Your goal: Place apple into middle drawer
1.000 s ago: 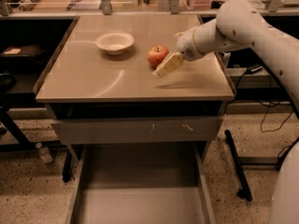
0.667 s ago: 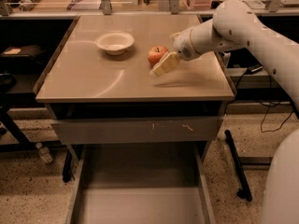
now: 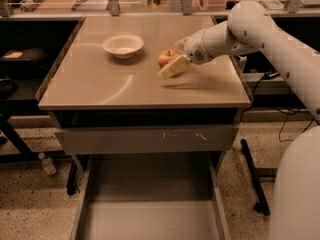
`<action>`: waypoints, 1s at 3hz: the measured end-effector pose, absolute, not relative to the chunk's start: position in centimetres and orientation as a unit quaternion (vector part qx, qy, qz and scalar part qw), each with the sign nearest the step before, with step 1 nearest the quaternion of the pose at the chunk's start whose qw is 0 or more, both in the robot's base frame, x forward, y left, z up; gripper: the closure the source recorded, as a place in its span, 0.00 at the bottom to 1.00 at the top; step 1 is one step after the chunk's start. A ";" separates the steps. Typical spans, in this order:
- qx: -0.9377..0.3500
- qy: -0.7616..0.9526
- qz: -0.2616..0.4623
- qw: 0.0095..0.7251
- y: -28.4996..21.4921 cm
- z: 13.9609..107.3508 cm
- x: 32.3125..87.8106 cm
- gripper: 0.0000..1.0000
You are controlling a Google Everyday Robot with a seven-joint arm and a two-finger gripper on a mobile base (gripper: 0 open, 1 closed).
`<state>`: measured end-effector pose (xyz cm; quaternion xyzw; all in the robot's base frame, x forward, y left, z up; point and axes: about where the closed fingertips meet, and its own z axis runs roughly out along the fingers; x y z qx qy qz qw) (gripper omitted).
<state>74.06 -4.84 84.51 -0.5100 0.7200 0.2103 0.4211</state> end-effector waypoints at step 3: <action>-0.510 0.720 0.210 0.421 -4.8 84.5 74.1 0.90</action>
Offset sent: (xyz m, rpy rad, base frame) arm 0.0000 0.0000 0.0000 0.0000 0.0000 0.0000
